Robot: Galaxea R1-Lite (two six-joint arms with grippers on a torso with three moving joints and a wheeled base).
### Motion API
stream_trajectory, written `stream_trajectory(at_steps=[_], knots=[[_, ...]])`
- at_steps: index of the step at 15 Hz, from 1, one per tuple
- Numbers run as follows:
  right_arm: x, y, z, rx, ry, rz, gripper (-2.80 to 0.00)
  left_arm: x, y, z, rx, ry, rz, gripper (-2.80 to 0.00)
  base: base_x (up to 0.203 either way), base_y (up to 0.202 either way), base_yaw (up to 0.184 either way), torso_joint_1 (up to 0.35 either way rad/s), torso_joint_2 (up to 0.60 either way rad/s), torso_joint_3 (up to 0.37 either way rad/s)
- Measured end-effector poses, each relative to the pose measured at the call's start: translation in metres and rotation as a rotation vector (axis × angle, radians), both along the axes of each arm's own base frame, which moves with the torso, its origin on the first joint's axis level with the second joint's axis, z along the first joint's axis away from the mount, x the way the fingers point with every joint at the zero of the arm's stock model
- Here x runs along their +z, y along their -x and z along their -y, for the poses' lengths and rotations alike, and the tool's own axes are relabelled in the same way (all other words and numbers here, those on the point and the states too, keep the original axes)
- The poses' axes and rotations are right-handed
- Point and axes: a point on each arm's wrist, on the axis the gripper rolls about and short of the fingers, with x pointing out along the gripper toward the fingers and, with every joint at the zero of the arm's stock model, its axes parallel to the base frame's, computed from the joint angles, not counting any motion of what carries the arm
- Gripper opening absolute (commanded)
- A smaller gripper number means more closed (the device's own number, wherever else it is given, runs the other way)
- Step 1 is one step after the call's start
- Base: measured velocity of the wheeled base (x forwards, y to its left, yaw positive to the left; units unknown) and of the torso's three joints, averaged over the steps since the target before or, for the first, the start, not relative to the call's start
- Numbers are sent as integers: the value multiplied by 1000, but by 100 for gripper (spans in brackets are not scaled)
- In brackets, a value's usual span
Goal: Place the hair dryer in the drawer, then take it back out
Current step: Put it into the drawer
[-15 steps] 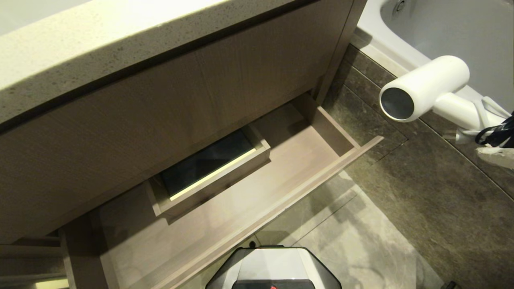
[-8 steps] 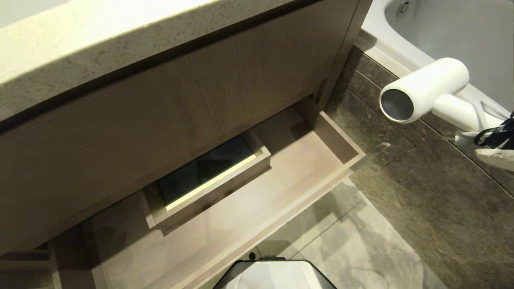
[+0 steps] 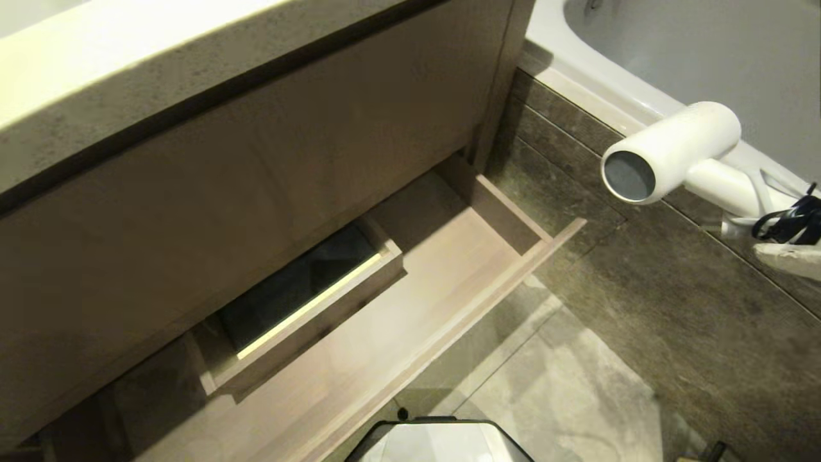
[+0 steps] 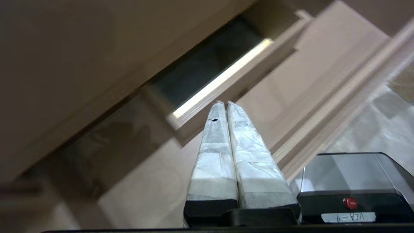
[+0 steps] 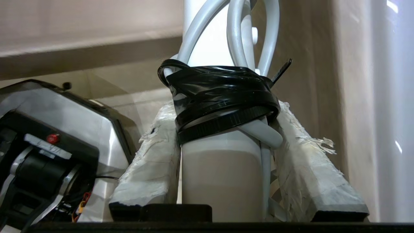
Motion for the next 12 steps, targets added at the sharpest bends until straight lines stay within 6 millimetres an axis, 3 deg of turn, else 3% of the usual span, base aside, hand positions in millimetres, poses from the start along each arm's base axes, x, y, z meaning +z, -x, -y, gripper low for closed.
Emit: stream_trajectory(at_steps=[6, 12], knots=[[-3, -1, 0, 2, 12, -8, -280, 0, 0, 0, 0, 0, 1, -280, -1, 6, -141, 3, 2, 4], [-4, -2, -1, 7, 14, 1, -280, 0, 0, 0, 0, 0, 0, -280, 0, 0, 0, 0, 0, 0]])
